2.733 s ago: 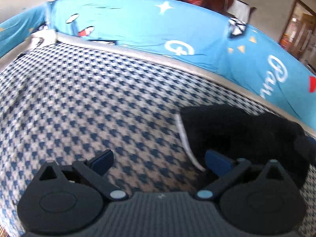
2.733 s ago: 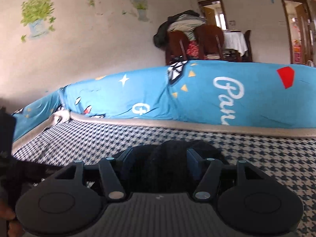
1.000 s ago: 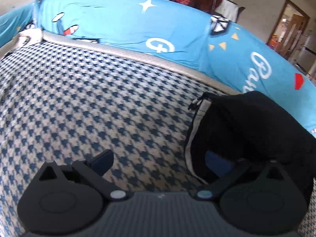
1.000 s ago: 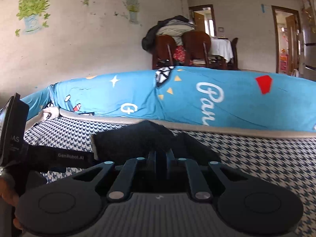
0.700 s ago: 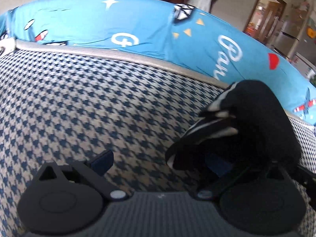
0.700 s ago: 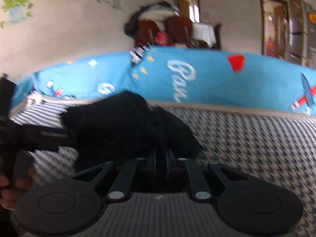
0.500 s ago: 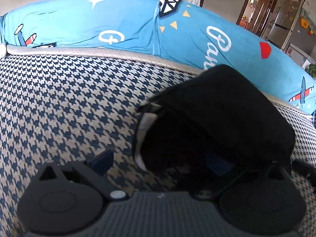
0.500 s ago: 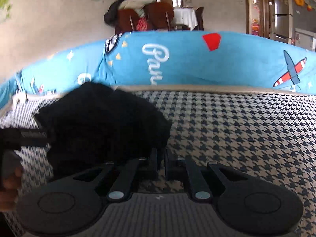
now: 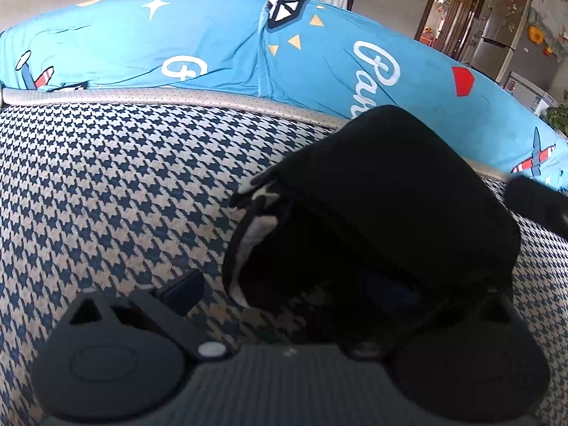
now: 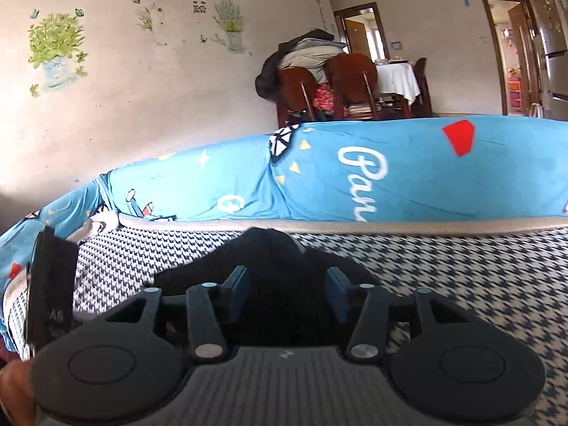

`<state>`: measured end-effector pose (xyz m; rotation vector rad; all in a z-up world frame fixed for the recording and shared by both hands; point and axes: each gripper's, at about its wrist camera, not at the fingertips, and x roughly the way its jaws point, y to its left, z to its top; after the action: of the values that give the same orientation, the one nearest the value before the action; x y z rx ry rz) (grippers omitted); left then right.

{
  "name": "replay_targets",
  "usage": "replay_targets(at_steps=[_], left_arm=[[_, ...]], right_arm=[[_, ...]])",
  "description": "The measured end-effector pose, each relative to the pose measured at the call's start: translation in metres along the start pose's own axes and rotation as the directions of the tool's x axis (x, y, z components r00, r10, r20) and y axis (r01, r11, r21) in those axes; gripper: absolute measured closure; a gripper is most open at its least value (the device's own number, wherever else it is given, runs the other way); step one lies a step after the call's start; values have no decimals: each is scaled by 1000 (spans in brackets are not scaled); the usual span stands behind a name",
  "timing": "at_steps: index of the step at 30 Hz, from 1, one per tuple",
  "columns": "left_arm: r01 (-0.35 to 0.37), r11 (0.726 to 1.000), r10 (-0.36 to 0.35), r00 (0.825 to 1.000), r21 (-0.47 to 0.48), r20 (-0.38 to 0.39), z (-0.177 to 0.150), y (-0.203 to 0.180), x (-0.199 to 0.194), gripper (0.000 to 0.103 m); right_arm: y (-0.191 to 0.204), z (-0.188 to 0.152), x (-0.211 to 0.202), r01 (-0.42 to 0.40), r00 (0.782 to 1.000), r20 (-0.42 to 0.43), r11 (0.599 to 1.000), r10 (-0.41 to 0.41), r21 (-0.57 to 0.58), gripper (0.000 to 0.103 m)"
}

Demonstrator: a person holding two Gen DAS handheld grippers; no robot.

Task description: Fold clothes

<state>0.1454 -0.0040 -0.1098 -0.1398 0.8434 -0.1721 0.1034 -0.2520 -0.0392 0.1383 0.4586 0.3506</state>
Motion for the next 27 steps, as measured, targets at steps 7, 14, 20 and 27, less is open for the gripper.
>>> replay_targets(at_steps=[7, 14, 20, 27], left_arm=[[8, 1000, -8, 1000, 27, 5, -2, -4, 0, 0], [37, 999, -37, 999, 13, 2, 0, -1, -3, 0], [64, 997, -63, 998, -33, 17, 6, 6, -13, 0], [56, 998, -55, 998, -39, 33, 9, 3, -23, 0]], right_arm=[[9, -1, 36, -53, 998, -41, 999, 53, 0, 54], [5, -8, 30, 2, 999, -47, 1000, -2, 0, 95], [-8, 2, -9, 147, 988, 32, 989, -148, 32, 96], [-35, 5, -49, 303, 949, 57, 948, -309, 100, 97]])
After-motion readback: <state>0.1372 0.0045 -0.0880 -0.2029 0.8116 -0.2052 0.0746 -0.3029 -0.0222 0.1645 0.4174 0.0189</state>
